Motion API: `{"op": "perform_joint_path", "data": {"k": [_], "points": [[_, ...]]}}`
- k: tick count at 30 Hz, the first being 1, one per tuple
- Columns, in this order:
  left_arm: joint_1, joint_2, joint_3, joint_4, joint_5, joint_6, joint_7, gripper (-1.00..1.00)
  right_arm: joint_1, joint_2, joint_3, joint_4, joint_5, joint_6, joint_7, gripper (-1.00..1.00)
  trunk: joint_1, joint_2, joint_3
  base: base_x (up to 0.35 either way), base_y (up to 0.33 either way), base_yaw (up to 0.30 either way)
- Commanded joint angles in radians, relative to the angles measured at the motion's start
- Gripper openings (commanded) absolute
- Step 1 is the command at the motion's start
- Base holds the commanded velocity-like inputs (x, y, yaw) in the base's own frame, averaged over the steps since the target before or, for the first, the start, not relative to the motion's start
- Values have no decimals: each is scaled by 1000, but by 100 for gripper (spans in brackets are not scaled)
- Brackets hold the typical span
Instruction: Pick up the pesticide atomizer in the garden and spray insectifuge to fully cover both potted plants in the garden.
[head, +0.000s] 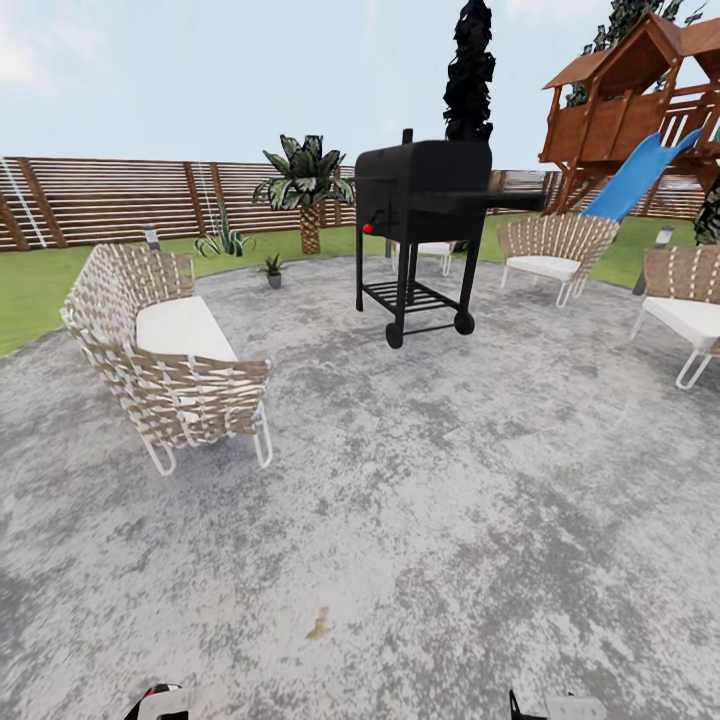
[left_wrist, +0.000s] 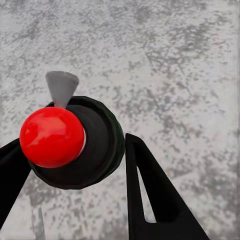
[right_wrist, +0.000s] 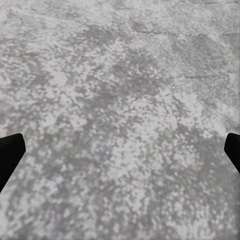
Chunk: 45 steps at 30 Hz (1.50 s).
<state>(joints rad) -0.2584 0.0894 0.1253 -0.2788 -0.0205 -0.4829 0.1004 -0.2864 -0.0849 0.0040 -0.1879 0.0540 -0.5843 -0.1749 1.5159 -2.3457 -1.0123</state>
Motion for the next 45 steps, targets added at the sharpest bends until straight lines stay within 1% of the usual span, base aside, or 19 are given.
{"op": "perform_joint_path", "data": {"k": [1, 13, 21, 45], "points": [[0, 0, 1, 1, -3, -3, 4, -100, 0, 0, 1, 1, 6, -2, -6, 100, -4, 7, 2, 0, 0, 0], [0, 0, 1, 1, -3, -3, 3, -100, 0, 1, 1, 1, 6, -2, -6, 100, -50, 91, 40, 0, 0, 4], [0, -1, 0, 0, -2, -2, 2, -100, 0, 0, 1, 0, 6, -2, -6, 100, -50, 91, 40, 53, -1, 165], [0, -2, 1, 0, -1, -2, 2, -100, 0, -1, 2, 1, 7, -2, -7, 100, -50, 91, 40, 285, -188, 6]]}}
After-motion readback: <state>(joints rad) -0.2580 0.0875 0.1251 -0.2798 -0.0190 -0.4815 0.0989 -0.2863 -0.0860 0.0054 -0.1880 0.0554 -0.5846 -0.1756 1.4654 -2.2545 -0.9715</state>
